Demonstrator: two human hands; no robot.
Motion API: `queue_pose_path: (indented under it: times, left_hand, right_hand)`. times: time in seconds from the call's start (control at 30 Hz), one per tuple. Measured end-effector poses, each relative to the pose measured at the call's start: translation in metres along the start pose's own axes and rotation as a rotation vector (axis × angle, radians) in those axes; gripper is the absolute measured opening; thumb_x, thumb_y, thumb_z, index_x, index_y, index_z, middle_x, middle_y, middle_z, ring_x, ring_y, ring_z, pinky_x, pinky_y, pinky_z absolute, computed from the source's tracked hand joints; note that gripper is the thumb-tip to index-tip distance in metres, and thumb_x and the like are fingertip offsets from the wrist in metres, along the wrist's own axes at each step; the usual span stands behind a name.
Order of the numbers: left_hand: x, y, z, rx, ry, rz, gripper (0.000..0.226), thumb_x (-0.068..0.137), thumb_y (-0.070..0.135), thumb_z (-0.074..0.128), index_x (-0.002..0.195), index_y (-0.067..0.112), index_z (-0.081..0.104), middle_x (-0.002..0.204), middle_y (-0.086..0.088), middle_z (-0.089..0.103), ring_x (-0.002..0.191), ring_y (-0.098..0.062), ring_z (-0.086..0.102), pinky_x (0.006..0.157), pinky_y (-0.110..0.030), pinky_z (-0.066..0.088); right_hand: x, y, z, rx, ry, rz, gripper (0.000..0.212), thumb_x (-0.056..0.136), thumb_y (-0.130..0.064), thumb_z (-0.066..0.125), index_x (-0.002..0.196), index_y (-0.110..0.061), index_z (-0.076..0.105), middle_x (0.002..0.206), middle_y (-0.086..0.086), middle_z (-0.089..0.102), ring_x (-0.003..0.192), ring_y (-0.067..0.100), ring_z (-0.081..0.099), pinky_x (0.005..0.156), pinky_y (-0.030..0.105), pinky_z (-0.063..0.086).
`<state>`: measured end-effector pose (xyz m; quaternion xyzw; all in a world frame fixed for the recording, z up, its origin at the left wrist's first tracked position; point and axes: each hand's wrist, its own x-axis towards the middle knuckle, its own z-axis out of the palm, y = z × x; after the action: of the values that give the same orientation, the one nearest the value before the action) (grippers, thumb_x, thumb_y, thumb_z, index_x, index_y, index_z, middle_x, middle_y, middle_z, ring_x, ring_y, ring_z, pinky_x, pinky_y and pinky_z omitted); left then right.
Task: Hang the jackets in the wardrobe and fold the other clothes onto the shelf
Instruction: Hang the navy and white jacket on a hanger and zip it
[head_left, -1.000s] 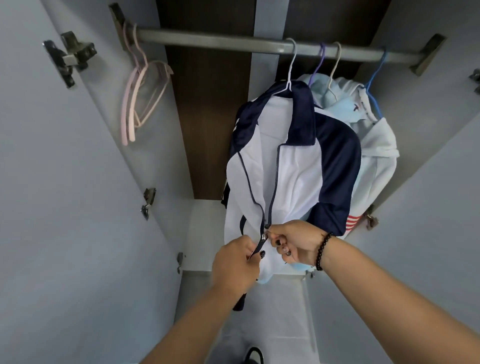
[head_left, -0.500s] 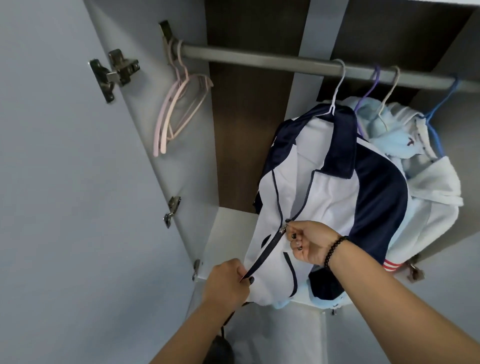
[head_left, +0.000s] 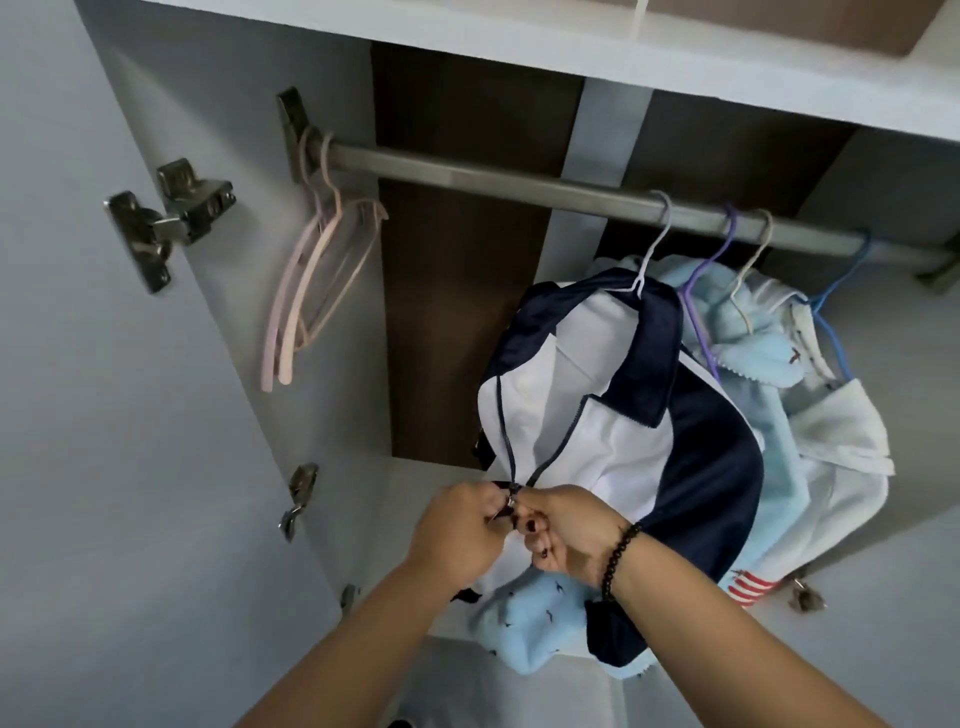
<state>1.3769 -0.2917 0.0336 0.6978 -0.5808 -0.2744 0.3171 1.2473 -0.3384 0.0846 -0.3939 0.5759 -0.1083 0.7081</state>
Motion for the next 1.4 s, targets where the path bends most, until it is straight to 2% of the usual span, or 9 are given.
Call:
queue_pose_path:
  times: [0.17, 0.43, 0.53, 0.67, 0.83, 1.1, 1.2, 1.33, 1.4]
  left_hand:
    - [0.012, -0.012, 0.011, 0.090, -0.103, 0.017, 0.034, 0.083, 0.020, 0.067, 0.056, 0.028, 0.048, 0.067, 0.001, 0.065, 0.071, -0.020, 0.064, 0.060, -0.026, 0.046]
    - [0.018, -0.044, 0.017, 0.161, -0.135, -0.073, 0.043, 0.080, 0.032, 0.074, 0.052, 0.022, 0.043, 0.062, -0.001, 0.062, 0.055, -0.015, 0.050, 0.047, -0.014, 0.030]
    - [0.022, -0.052, 0.015, 0.127, -0.118, -0.065, 0.053, 0.079, 0.027, 0.075, 0.046, 0.020, 0.035, 0.047, 0.001, 0.045, 0.046, -0.009, 0.046, 0.044, -0.011, 0.025]
    - [0.024, -0.066, 0.008, 0.118, -0.112, -0.060, 0.056, 0.080, 0.020, 0.074, 0.048, 0.020, 0.029, 0.044, 0.006, 0.031, 0.041, 0.000, 0.040, 0.043, -0.010, 0.029]
    - [0.025, -0.092, -0.002, 0.150, -0.104, -0.142, 0.051, 0.080, 0.024, 0.075, 0.050, 0.020, 0.034, 0.048, 0.006, 0.039, 0.043, -0.002, 0.034, 0.048, -0.012, 0.029]
    - [0.016, -0.113, -0.004, 0.146, -0.156, -0.236, 0.053, 0.078, 0.020, 0.076, 0.048, 0.024, 0.033, 0.043, 0.007, 0.034, 0.040, 0.000, 0.034, 0.048, -0.008, 0.031]
    - [0.020, -0.110, -0.003, 0.092, -0.195, -0.235, 0.038, 0.077, 0.016, 0.075, 0.054, 0.026, 0.047, 0.051, 0.010, 0.046, 0.049, 0.005, 0.043, 0.052, -0.006, 0.034]
    - [0.036, -0.084, -0.006, -0.005, -0.186, -0.181, 0.018, 0.083, 0.007, 0.064, 0.079, 0.022, 0.072, 0.075, 0.022, 0.060, 0.081, -0.004, 0.061, 0.064, 0.001, 0.037]
    - [0.050, -0.056, -0.008, -0.135, -0.173, -0.155, 0.017, 0.084, 0.005, 0.067, 0.081, 0.021, 0.072, 0.080, 0.016, 0.065, 0.087, -0.009, 0.065, 0.073, -0.007, 0.045]
  right_hand:
    - [0.006, 0.000, -0.015, 0.273, 0.088, 0.044, 0.040, 0.097, -0.022, 0.046, 0.057, -0.019, 0.050, 0.049, -0.007, 0.039, 0.038, 0.007, 0.031, 0.041, 0.016, 0.027]
    - [0.014, -0.027, -0.028, 0.348, 0.205, -0.015, 0.038, 0.097, -0.020, 0.044, 0.060, -0.018, 0.049, 0.052, -0.006, 0.042, 0.037, 0.006, 0.033, 0.041, 0.015, 0.030]
    - [0.016, -0.038, -0.026, 0.368, 0.214, -0.034, 0.037, 0.097, -0.019, 0.044, 0.061, -0.017, 0.049, 0.052, -0.005, 0.041, 0.037, 0.007, 0.034, 0.039, 0.015, 0.031]
    - [0.019, -0.054, -0.020, 0.424, 0.199, -0.049, 0.036, 0.097, -0.018, 0.044, 0.061, -0.017, 0.047, 0.051, -0.006, 0.040, 0.038, 0.007, 0.034, 0.039, 0.014, 0.029]
    - [0.019, -0.078, -0.012, 0.447, 0.216, -0.109, 0.034, 0.095, -0.017, 0.044, 0.061, -0.019, 0.046, 0.050, -0.007, 0.039, 0.038, 0.007, 0.032, 0.041, 0.015, 0.027]
    - [0.009, -0.095, -0.008, 0.331, 0.243, -0.284, 0.033, 0.096, -0.018, 0.045, 0.063, -0.017, 0.047, 0.055, -0.005, 0.040, 0.040, 0.008, 0.034, 0.041, 0.016, 0.029]
    - [0.011, -0.085, -0.008, 0.277, 0.251, -0.296, 0.031, 0.096, -0.020, 0.046, 0.065, -0.017, 0.049, 0.057, -0.004, 0.042, 0.044, 0.009, 0.035, 0.044, 0.018, 0.031]
    - [0.014, -0.068, -0.017, 0.250, 0.284, -0.240, 0.024, 0.096, -0.021, 0.050, 0.077, -0.012, 0.061, 0.058, -0.003, 0.047, 0.046, 0.010, 0.039, 0.047, 0.020, 0.034]
    - [0.013, -0.062, -0.024, 0.213, 0.294, -0.218, 0.018, 0.094, -0.018, 0.051, 0.084, -0.011, 0.065, 0.055, -0.004, 0.049, 0.045, 0.010, 0.040, 0.047, 0.020, 0.034]
